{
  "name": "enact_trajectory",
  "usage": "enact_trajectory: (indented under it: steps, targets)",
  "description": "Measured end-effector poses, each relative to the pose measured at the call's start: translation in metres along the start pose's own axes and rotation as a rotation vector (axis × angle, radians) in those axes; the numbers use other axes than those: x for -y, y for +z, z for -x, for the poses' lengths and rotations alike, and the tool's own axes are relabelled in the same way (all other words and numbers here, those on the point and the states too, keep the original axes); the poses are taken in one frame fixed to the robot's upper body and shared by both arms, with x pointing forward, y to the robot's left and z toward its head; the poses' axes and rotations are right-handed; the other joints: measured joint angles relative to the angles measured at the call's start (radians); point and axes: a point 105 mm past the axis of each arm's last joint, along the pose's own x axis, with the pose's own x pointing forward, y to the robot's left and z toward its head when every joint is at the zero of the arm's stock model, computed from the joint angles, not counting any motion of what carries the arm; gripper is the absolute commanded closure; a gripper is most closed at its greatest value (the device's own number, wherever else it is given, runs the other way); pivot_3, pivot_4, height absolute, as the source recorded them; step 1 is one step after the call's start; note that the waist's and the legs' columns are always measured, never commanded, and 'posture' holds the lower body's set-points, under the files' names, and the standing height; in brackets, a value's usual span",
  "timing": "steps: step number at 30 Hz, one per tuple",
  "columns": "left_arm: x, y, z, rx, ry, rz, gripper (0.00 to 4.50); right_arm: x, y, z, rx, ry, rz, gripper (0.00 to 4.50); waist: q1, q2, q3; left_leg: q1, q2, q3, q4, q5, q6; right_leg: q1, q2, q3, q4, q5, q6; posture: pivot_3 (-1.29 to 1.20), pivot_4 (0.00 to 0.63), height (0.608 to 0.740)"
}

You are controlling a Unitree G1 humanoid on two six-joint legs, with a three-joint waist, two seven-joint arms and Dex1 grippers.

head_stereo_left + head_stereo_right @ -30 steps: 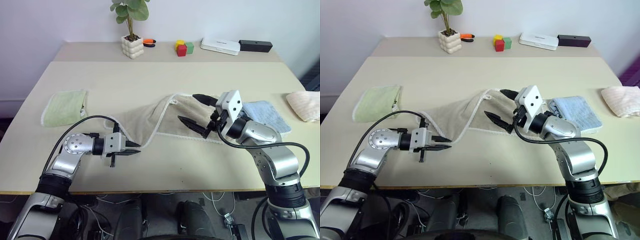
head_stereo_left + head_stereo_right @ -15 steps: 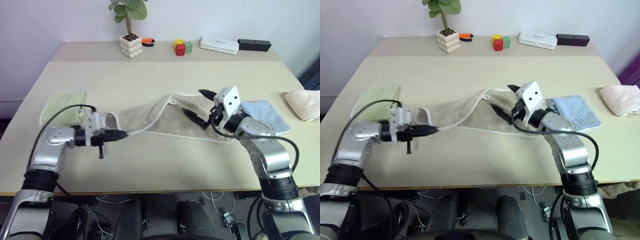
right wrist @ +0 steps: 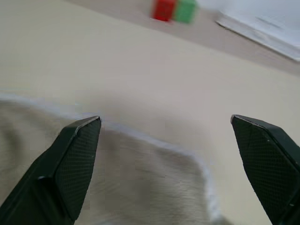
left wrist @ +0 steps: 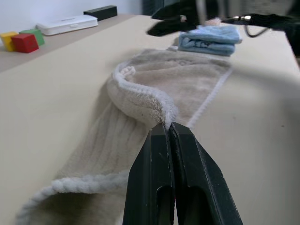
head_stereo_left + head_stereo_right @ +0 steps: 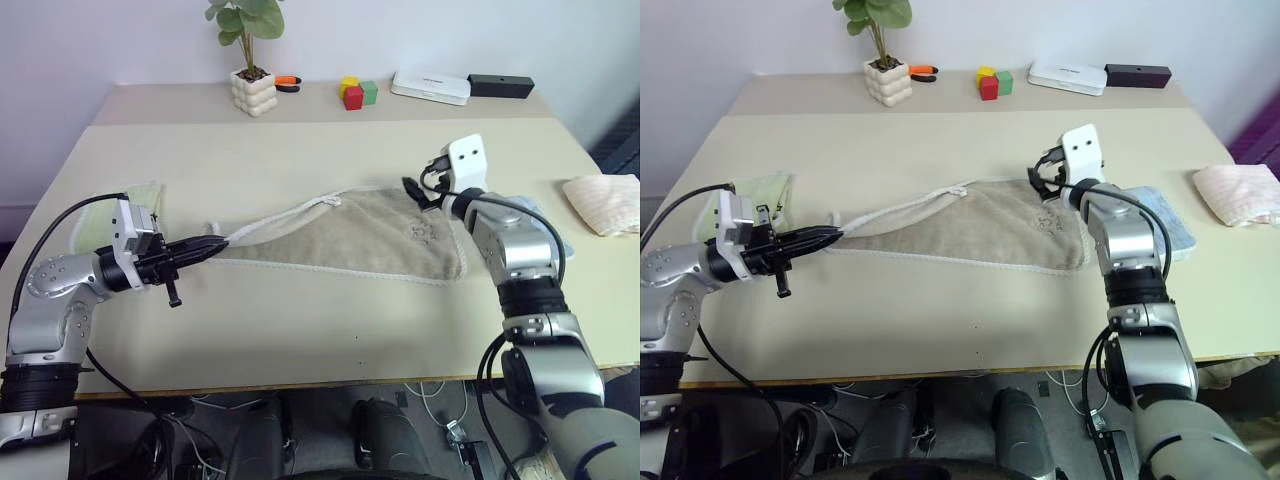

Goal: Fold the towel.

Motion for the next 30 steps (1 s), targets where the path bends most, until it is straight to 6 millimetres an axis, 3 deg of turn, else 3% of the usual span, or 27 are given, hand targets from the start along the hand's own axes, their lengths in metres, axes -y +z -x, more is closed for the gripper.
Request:
enact_trajectory:
  steps: [6, 13, 15, 18, 25, 26, 30]
  targets:
    - [0.011, -0.005, -0.001, 0.002, -0.013, 0.013, 4.46, -0.001, -0.017, -0.023, -0.115, -0.029, -0.084, 0.0, -0.001, 0.001, 0.0, 0.0, 0.0, 0.001, 0.0, 0.0, 0.0, -0.001, 0.0, 0.001, 0.0, 0.0, 0.0, 0.0, 0.15, 0.735]
    - [0.017, -0.006, -0.002, 0.001, -0.018, 0.01, 4.46, 0.008, -0.054, -0.021, -0.276, -0.094, -0.143, 0.0, -0.003, 0.001, 0.001, 0.0, 0.0, 0.002, -0.001, 0.0, 0.0, -0.001, 0.0, 0.001, 0.0, 0.0, 0.0, 0.0, 0.15, 0.735]
    - [0.018, -0.006, -0.003, -0.001, -0.017, 0.007, 4.46, 0.009, -0.056, -0.021, -0.279, -0.102, -0.16, 0.0, -0.004, 0.001, 0.001, 0.0, 0.0, 0.002, -0.001, 0.0, 0.0, -0.001, 0.0, 0.002, 0.0, 0.0, 0.0, 0.0, 0.15, 0.735]
    - [0.02, -0.008, -0.002, -0.005, -0.017, 0.01, 4.5, 0.005, -0.057, -0.021, -0.281, -0.083, -0.19, 0.72, -0.004, 0.001, 0.001, 0.0, 0.0, 0.002, -0.001, 0.0, 0.0, -0.002, 0.0, 0.002, 0.0, 0.0, 0.0, 0.0, 0.15, 0.735]
    - [0.02, -0.008, -0.003, -0.006, -0.012, 0.011, 4.5, -0.002, -0.055, -0.023, -0.268, -0.054, -0.24, 4.19, -0.002, 0.001, 0.001, 0.0, 0.0, 0.002, -0.001, 0.0, 0.0, -0.001, 0.0, 0.002, 0.0, 0.0, 0.0, 0.0, 0.15, 0.735]
    - [0.02, -0.008, -0.003, -0.006, -0.015, 0.011, 4.5, -0.002, -0.055, -0.023, -0.266, -0.054, -0.237, 4.47, -0.002, 0.001, 0.001, 0.0, 0.0, 0.002, -0.001, 0.0, 0.0, -0.001, 0.0, 0.002, 0.0, 0.0, 0.0, 0.0, 0.15, 0.735]
    - [0.02, -0.008, -0.004, -0.008, -0.017, 0.011, 4.5, -0.002, -0.053, -0.024, -0.255, -0.046, -0.225, 4.47, -0.003, 0.002, 0.001, 0.0, 0.0, 0.002, -0.001, 0.0, 0.0, -0.002, 0.0, 0.002, 0.0, 0.0, 0.0, 0.0, 0.15, 0.735]
